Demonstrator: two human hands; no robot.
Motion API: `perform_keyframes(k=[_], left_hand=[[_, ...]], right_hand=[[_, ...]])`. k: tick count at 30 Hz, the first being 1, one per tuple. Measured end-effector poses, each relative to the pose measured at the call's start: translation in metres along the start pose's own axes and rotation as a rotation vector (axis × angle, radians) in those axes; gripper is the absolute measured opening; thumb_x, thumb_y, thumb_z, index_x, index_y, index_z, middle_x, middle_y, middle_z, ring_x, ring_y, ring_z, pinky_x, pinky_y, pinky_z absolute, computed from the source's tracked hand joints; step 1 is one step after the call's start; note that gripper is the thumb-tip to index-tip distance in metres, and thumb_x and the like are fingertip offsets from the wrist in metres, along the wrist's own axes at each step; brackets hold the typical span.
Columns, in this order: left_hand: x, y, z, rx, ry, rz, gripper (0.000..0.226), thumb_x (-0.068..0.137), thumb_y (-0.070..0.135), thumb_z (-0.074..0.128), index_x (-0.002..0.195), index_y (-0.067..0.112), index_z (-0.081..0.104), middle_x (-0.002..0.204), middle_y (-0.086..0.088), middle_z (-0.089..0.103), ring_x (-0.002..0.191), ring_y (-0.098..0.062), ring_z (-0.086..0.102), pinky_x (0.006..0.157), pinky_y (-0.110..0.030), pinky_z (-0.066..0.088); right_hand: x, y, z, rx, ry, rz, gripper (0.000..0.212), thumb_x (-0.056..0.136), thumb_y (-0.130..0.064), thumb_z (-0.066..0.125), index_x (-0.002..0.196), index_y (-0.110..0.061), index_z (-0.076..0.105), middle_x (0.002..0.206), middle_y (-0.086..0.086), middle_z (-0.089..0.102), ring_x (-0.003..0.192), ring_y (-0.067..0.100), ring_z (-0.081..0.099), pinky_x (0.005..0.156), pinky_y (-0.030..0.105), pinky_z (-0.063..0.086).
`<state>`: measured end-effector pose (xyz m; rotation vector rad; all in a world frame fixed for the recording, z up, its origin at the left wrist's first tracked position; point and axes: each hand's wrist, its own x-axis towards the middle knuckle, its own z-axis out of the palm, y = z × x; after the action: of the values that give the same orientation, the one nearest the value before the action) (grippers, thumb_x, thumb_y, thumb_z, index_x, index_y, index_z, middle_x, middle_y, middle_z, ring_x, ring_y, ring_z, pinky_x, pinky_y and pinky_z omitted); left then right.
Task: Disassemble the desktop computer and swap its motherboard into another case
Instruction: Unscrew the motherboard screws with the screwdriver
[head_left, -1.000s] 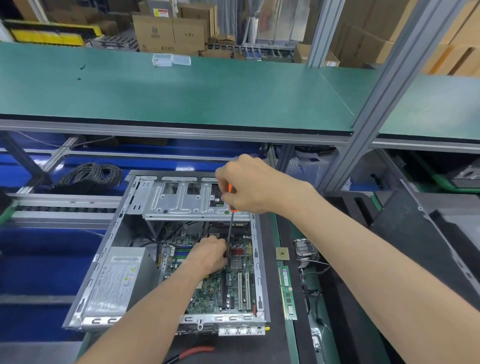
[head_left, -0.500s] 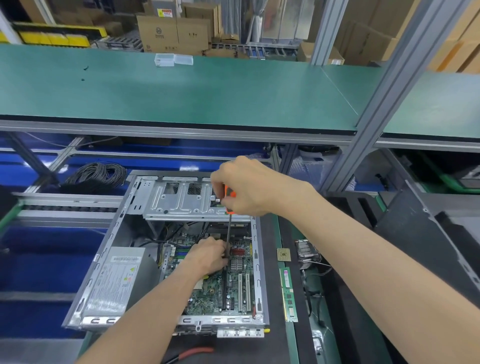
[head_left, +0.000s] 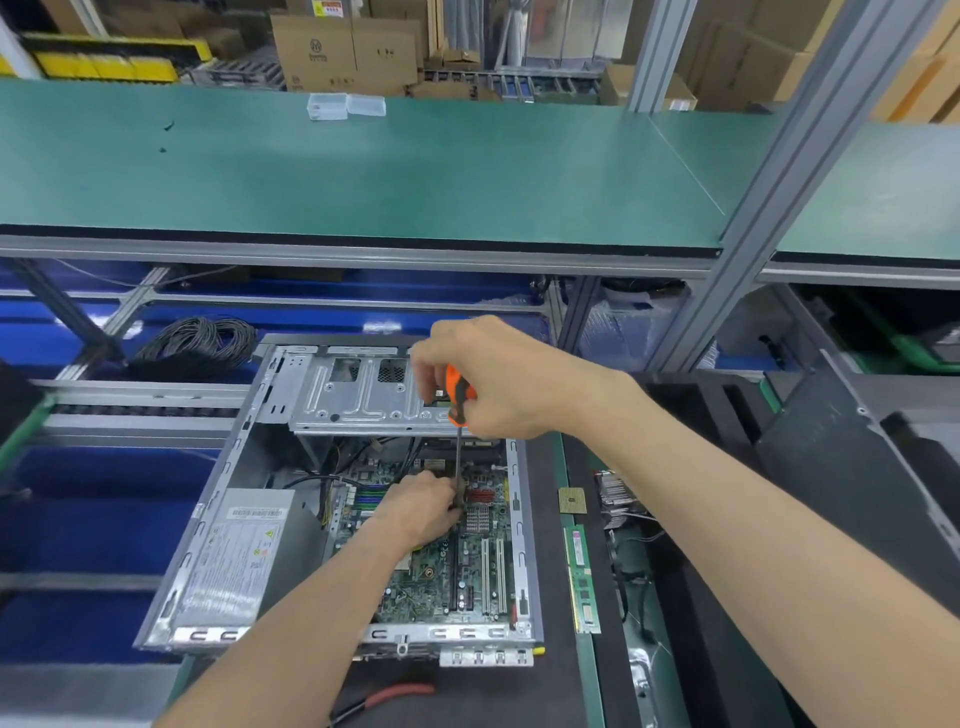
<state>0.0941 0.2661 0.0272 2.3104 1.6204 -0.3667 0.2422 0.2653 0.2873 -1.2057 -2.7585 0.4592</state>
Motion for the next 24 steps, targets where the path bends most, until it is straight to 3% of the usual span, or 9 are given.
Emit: perform_keyframes(k=[2, 5, 8, 10, 12, 18, 21, 24], left_hand=[[0.000, 0.000, 0.001, -0.001, 0.009, 0.011, 0.037, 0.100, 0.044, 0.049, 0.127, 0.020, 0.056, 0.114, -0.015, 0.064, 0.103, -0.036, 0.064, 0.081, -0.043, 0.055], [0.001, -0.001, 0.002, -0.006, 0.013, 0.028, 0.037, 0.100, 0.043, 0.050, 0.125, 0.016, 0.057, 0.114, -0.016, 0.063, 0.102, -0.037, 0.065, 0.083, -0.044, 0.056], [0.003, -0.003, 0.003, -0.016, 0.013, 0.056, 0.037, 0.100, 0.041, 0.051, 0.125, 0.014, 0.058, 0.114, -0.017, 0.063, 0.102, -0.037, 0.064, 0.085, -0.044, 0.056], [0.005, -0.004, 0.003, -0.019, 0.016, 0.080, 0.036, 0.100, 0.039, 0.051, 0.124, 0.013, 0.058, 0.114, -0.017, 0.063, 0.100, -0.037, 0.065, 0.084, -0.043, 0.055], [0.005, -0.005, 0.003, -0.015, 0.024, 0.112, 0.034, 0.100, 0.036, 0.051, 0.124, 0.012, 0.057, 0.111, -0.016, 0.065, 0.097, -0.036, 0.066, 0.078, -0.041, 0.054], [0.006, -0.008, 0.002, -0.025, 0.033, 0.196, 0.032, 0.100, 0.032, 0.050, 0.122, 0.009, 0.056, 0.094, -0.012, 0.064, 0.082, -0.033, 0.065, 0.065, -0.037, 0.048], [0.007, -0.010, 0.000, -0.012, 0.022, 0.238, 0.032, 0.101, 0.032, 0.049, 0.119, 0.006, 0.056, 0.094, -0.014, 0.066, 0.084, -0.035, 0.066, 0.064, -0.037, 0.047], [0.006, -0.011, -0.002, -0.007, 0.031, 0.267, 0.031, 0.101, 0.032, 0.048, 0.118, 0.006, 0.054, 0.095, -0.016, 0.068, 0.086, -0.036, 0.067, 0.066, -0.038, 0.049]], right_hand=[[-0.002, -0.002, 0.003, -0.010, 0.035, 0.015, 0.028, 0.075, -0.012, 0.068, 0.097, -0.023, 0.057, 0.097, -0.002, 0.049, 0.078, 0.018, 0.053, 0.057, 0.033, 0.039], [0.001, -0.002, 0.009, -0.204, 0.158, 0.140, 0.032, 0.089, -0.042, 0.067, 0.094, -0.020, 0.044, 0.078, -0.002, 0.041, 0.071, 0.026, 0.047, 0.059, 0.035, 0.033], [0.003, -0.001, 0.009, -0.115, 0.159, 0.129, 0.016, 0.089, -0.020, 0.064, 0.099, -0.018, 0.053, 0.074, -0.008, 0.043, 0.073, 0.018, 0.050, 0.059, 0.034, 0.036], [0.000, 0.000, 0.009, -0.013, 0.119, 0.147, 0.031, 0.078, -0.007, 0.065, 0.102, -0.023, 0.054, 0.076, -0.013, 0.051, 0.073, 0.007, 0.048, 0.062, 0.032, 0.040], [-0.004, 0.000, 0.010, 0.065, 0.139, 0.189, 0.040, 0.074, -0.004, 0.065, 0.103, -0.026, 0.050, 0.080, -0.009, 0.058, 0.075, 0.009, 0.051, 0.068, 0.035, 0.049], [-0.014, 0.002, 0.031, 0.248, 0.394, 0.357, 0.033, 0.078, -0.024, 0.075, 0.099, -0.025, 0.050, 0.083, -0.002, 0.063, 0.085, 0.028, 0.055, 0.083, 0.043, 0.050], [-0.018, 0.005, 0.044, 0.332, 0.520, 0.425, 0.025, 0.082, -0.029, 0.076, 0.084, -0.017, 0.054, 0.076, -0.002, 0.062, 0.080, 0.030, 0.056, 0.082, 0.042, 0.048], [-0.020, 0.005, 0.051, 0.331, 0.593, 0.449, 0.028, 0.085, -0.032, 0.075, 0.077, -0.021, 0.051, 0.068, -0.001, 0.060, 0.074, 0.026, 0.054, 0.081, 0.038, 0.045]])
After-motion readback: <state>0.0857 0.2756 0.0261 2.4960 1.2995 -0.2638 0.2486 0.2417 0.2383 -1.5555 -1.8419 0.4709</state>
